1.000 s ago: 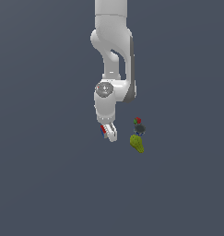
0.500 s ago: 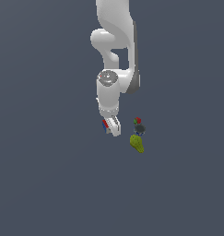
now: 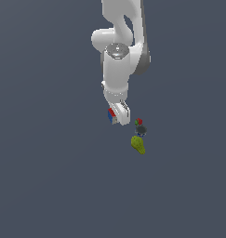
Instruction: Pick up a designated object from a clutter of objects.
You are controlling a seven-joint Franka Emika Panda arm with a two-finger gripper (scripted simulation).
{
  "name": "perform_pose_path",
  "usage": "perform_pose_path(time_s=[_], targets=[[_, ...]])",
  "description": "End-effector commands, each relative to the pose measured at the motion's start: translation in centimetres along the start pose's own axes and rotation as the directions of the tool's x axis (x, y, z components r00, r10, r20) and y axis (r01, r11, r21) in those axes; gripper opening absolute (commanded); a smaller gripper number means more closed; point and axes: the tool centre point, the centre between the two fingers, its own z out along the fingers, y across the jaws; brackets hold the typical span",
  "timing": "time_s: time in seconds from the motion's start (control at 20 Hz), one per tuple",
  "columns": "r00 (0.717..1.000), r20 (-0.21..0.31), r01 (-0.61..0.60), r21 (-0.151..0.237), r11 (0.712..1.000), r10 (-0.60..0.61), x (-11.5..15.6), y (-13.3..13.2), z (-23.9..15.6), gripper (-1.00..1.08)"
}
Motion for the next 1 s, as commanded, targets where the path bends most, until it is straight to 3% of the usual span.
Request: perform_pose_path(time_s=[0.0,0.95], targets=[[1.0,-0.002,-0.001,0.001,1.0,0.001,-0.7,-0.1,-2.5,-1.0],[1.0,-0.001,0.001,0.0,1.0,-0.001,-6.1,-1.4,-20.2,-1.0]])
